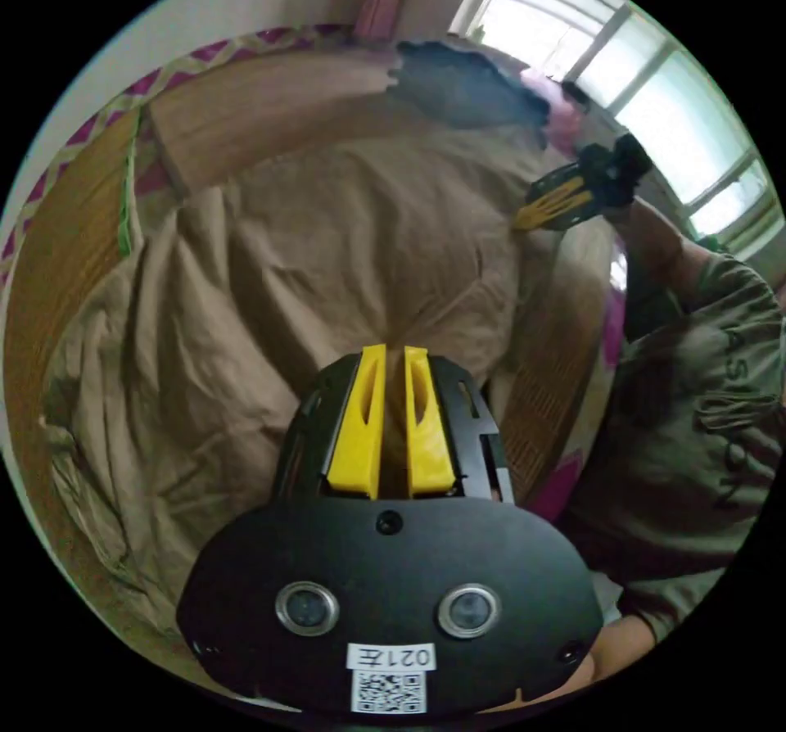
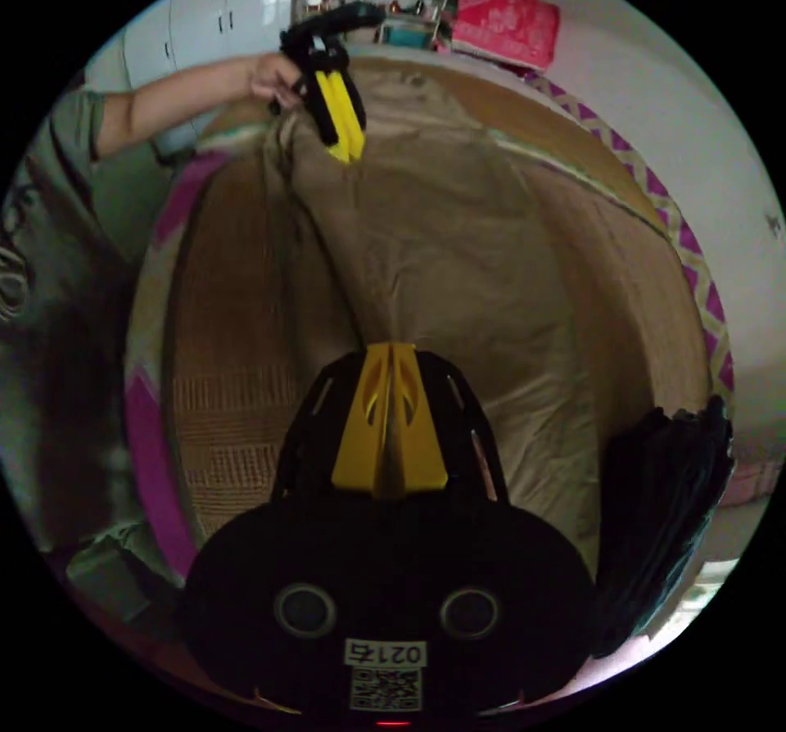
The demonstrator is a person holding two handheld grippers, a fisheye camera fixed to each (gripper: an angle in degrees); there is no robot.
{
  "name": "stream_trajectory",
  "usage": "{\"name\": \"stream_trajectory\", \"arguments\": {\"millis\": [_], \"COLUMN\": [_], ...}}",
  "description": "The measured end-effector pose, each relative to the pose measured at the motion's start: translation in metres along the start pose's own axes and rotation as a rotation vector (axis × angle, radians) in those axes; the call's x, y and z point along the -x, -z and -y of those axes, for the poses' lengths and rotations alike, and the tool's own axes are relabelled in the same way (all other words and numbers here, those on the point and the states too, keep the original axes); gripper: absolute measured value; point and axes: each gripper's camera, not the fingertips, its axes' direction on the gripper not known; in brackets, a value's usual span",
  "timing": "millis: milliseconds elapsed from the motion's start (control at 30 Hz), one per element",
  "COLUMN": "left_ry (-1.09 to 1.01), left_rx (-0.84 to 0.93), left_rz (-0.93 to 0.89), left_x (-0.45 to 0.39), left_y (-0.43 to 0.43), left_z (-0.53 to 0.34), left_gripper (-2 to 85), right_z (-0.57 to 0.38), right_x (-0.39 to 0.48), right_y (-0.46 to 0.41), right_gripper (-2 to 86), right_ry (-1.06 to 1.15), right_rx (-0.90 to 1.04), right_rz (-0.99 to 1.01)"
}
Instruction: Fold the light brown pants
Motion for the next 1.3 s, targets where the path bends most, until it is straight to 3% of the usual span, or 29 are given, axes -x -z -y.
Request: {"name": "stream_trajectory", "arguments": {"millis": [167,233,467,533,700,1033,1167,1300], "left_ry": [0.135,0.115,0.126,0.15,0.193,0.27,0.289,0.311], "left_rx": [-0.209,-0.366,-0.441,-0.441,-0.541,-0.61,-0.614,-0.636], "left_rz": [-0.113,-0.171,-0.245,-0.235,-0.289,-0.266,-0.254,-0.265], "left_x": [0.017,0.001,-0.054,-0.071,-0.098,-0.128,-0.133,-0.134], "left_y": [0.029,0.06,0.087,0.089,0.101,0.136,0.147,0.159], "left_z": [-0.054,-0.087,-0.169,-0.195,-0.246,-0.33,-0.353,-0.378], "left_gripper": [-0.8,-0.9,-1.0,-1.0,-1.0,-1.0,-1.0,-1.0], "right_z": [-0.05,-0.115,-0.35,-0.406,-0.445,-0.466,-0.461,-0.429], "right_x": [-0.011,-0.023,-0.012,0.008,0.037,0.017,0.018,0.021], "right_y": [0.033,0.083,0.161,0.159,0.14,0.126,0.122,0.15], "right_gripper": [-0.7,0.0,7.5,8.5,11.3,8.4,5.7,0.7], "right_ry": [-0.218,-0.472,-1.278,-1.454,-1.647,-1.847,-1.854,-1.716], "right_rx": [-0.051,-0.223,-0.379,-0.437,-0.54,-0.686,-0.746,-0.883], "right_rz": [-0.021,-0.037,-0.108,0.027,0.259,0.208,0.219,0.221]}}
